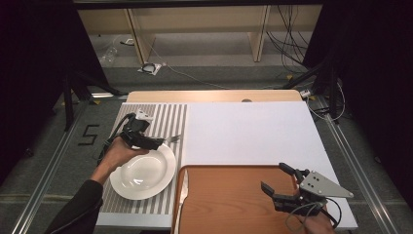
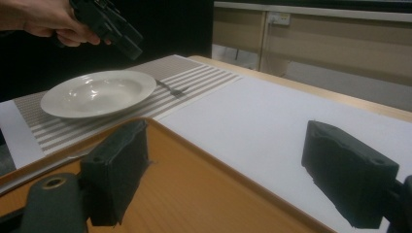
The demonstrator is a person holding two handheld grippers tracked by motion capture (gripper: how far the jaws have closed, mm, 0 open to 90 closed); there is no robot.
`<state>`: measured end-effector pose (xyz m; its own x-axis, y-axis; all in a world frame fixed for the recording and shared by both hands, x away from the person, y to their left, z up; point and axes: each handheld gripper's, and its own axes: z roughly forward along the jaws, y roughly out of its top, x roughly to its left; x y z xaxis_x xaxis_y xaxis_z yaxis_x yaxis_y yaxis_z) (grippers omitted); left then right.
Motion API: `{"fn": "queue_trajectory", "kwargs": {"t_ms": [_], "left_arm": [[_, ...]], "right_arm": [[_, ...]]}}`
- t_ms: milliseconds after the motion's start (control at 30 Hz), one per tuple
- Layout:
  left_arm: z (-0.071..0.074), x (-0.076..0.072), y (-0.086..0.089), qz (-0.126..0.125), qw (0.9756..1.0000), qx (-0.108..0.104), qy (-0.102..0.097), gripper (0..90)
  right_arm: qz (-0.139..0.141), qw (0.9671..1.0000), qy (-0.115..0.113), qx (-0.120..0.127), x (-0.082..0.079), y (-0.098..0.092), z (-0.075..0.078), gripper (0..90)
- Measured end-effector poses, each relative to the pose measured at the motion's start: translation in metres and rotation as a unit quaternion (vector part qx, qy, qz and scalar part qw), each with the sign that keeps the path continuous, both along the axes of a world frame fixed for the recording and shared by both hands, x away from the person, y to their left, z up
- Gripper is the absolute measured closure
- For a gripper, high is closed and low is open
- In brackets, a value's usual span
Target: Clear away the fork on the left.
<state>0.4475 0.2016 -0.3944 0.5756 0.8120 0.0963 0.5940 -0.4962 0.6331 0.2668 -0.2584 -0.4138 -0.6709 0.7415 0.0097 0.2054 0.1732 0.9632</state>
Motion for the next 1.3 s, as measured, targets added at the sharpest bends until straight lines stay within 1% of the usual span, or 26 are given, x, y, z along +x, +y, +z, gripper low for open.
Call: {"fn": "queue_trajectory", "kwargs": {"t_ms": [67, 133, 200, 300, 400, 467, 533, 567, 667, 700, 800, 867, 933, 1100, 1133, 1200, 1300], "left_arm": [[-0.002, 0.005, 0.000, 0.003, 0.9999, 0.011, 0.002, 19.0], [-0.003, 0.011, 0.002, 0.005, 0.9999, 0.011, 0.010, 19.1], [-0.004, 0.018, 0.004, 0.006, 0.9998, 0.016, 0.014, 19.5], [-0.005, 0.025, 0.005, 0.008, 0.9996, 0.017, 0.019, 19.9], [-0.006, 0.034, 0.004, 0.004, 0.9995, 0.020, 0.023, 20.1], [-0.007, 0.039, 0.003, 0.000, 0.9994, 0.024, 0.025, 20.1], [-0.008, 0.045, 0.002, -0.003, 0.9991, 0.032, 0.028, 20.2], [-0.009, 0.048, 0.002, -0.004, 0.9988, 0.037, 0.031, 20.3], [-0.011, 0.056, 0.001, -0.004, 0.9984, 0.041, 0.038, 20.8], [-0.012, 0.058, 0.001, -0.005, 0.9982, 0.043, 0.041, 20.9], [-0.016, 0.064, 0.002, -0.006, 0.9974, 0.049, 0.052, 20.9], [-0.020, 0.067, 0.002, -0.002, 0.9971, 0.047, 0.060, 21.2], [-0.023, 0.070, 0.003, -0.003, 0.9964, 0.054, 0.066, 21.3], [-0.029, 0.079, 0.006, -0.006, 0.9948, 0.060, 0.082, 21.6], [-0.031, 0.081, 0.006, -0.008, 0.9942, 0.064, 0.086, 21.8], [-0.031, 0.083, 0.006, -0.010, 0.9936, 0.068, 0.090, 22.4], [-0.033, 0.085, 0.006, -0.013, 0.9932, 0.068, 0.094, 23.6]], "right_arm": [[0.000, 1.0000, -0.002, -0.001, 0.000, -0.001, 0.000, 18.0], [-0.001, 1.0000, -0.001, -0.001, 0.000, -0.001, 0.000, 18.0], [0.000, 1.0000, -0.001, -0.001, 0.000, -0.001, 0.000, 18.0], [0.001, 1.0000, -0.001, 0.001, 0.000, -0.001, 0.000, 18.0], [0.001, 1.0000, 0.000, -0.002, 0.000, -0.001, 0.000, 18.0], [0.001, 1.0000, -0.001, 0.002, 0.001, 0.000, 0.000, 18.0], [0.001, 1.0000, 0.001, -0.003, 0.000, -0.001, 0.000, 17.9], [0.001, 1.0000, 0.000, -0.003, 0.001, -0.001, -0.001, 18.0], [0.001, 1.0000, 0.000, 0.000, 0.001, -0.001, -0.001, 18.0], [0.000, 1.0000, 0.001, -0.003, 0.000, -0.001, 0.000, 18.0], [0.002, 1.0000, 0.000, 0.002, 0.001, -0.001, -0.001, 18.0], [0.002, 1.0000, 0.001, 0.001, 0.001, -0.001, -0.001, 18.0], [0.003, 1.0000, 0.002, -0.001, 0.001, -0.001, -0.001, 18.0], [0.005, 1.0000, 0.003, 0.000, 0.001, 0.000, -0.001, 18.0], [0.005, 1.0000, 0.003, 0.000, 0.001, 0.000, -0.001, 18.0], [0.005, 1.0000, 0.002, 0.000, 0.001, -0.001, -0.001, 18.0], [0.005, 1.0000, 0.002, 0.000, 0.001, -0.001, -0.001, 18.0]]}}
